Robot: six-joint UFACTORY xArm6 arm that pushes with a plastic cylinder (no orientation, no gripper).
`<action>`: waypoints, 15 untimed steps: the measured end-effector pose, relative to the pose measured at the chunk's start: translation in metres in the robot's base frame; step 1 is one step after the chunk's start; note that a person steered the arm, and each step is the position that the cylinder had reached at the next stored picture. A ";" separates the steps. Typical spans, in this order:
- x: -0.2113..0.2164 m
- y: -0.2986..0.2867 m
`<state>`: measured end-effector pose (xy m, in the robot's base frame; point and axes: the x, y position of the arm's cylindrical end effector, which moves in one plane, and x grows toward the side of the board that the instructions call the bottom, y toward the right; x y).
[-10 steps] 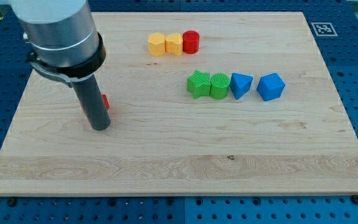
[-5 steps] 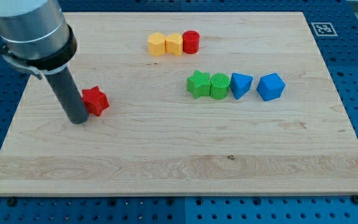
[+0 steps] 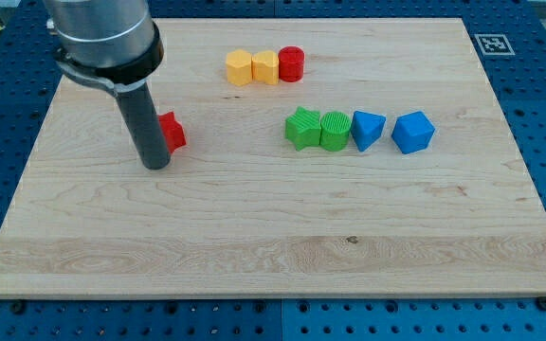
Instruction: Drag the red star to the bottom left of the yellow hexagon
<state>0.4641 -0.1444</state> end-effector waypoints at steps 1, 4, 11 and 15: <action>-0.005 0.000; -0.011 0.029; -0.061 0.002; -0.089 0.002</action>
